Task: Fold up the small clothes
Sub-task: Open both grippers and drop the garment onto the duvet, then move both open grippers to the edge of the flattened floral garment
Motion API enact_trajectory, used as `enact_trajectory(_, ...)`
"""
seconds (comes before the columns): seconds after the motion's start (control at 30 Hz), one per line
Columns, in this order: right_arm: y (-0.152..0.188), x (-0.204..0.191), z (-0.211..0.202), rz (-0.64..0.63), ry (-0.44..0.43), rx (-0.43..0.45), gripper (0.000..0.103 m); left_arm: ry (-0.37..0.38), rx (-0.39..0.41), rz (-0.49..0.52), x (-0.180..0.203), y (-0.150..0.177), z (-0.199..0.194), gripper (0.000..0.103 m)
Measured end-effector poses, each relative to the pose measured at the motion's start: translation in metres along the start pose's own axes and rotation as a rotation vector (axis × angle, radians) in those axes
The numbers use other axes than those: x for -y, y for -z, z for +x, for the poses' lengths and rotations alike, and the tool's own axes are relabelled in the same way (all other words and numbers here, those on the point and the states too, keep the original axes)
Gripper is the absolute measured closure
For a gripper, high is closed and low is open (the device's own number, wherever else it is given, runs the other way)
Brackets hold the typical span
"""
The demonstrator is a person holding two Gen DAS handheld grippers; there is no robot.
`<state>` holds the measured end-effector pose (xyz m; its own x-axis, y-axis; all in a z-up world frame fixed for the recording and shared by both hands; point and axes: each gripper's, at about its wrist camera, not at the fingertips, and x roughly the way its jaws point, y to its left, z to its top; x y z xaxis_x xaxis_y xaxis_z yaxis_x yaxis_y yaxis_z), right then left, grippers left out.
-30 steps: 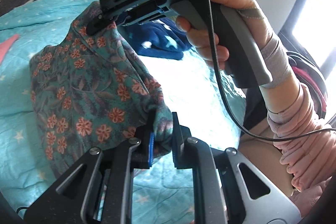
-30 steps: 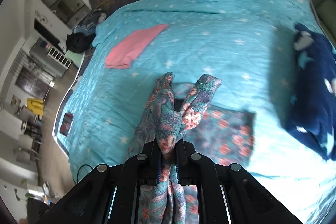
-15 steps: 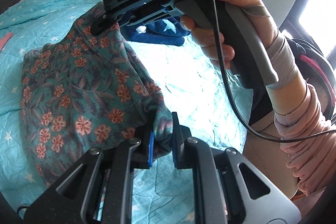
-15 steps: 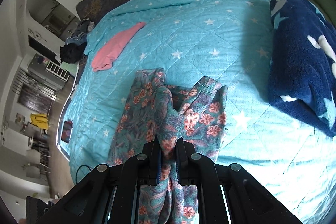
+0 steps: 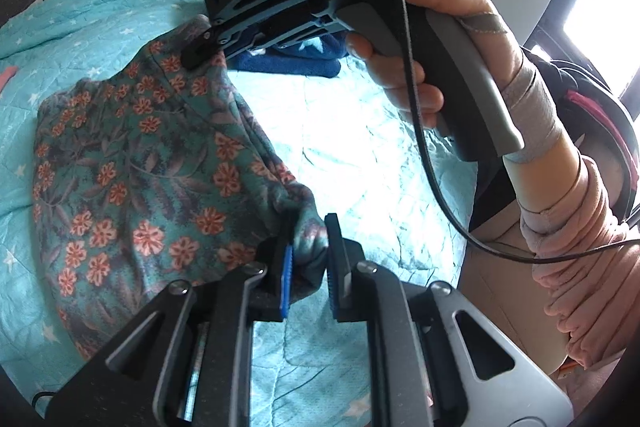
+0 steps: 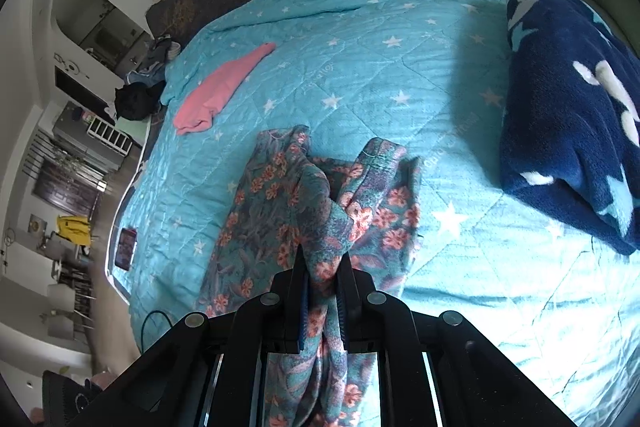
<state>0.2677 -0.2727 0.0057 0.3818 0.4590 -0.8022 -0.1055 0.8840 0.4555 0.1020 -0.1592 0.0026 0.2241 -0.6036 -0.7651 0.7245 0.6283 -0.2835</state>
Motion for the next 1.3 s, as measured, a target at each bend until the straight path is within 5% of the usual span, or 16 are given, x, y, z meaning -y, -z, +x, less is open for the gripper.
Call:
enact_trajectory(0.5,0.017,0.029,-0.002,0.076,0.087,0.015,0.087,0.05,-0.025,0.042,0.019,0.003,0.007,0.079)
enact_trajectory(0.7,0.028,0.017,-0.033,0.036,0.185,0.106,0.086,0.081,0.067,0.067,0.014,0.003,-0.027,0.07)
enact_trajectory(0.87,0.048,-0.011,-0.05,-0.03,0.11,0.117,0.083,-0.052,0.173,-0.091,-0.047,0.01,-0.066,0.06)
enact_trajectory(1.03,0.075,-0.05,-0.017,-0.149,-0.038,0.0,0.078,-0.133,0.107,-0.285,-0.101,0.039,-0.053,0.06)
enact_trajectory(1.1,0.082,-0.053,0.0,-0.168,-0.011,-0.039,0.077,-0.167,0.075,-0.309,-0.11,0.052,-0.044,0.061)
enact_trajectory(1.2,0.088,-0.033,0.029,-0.148,0.149,-0.075,0.08,-0.151,0.059,-0.32,-0.117,0.062,-0.037,0.062)
enact_trajectory(1.3,0.089,-0.016,0.029,-0.039,0.086,-0.061,0.08,-0.144,0.075,-0.313,-0.115,0.061,-0.045,0.061)
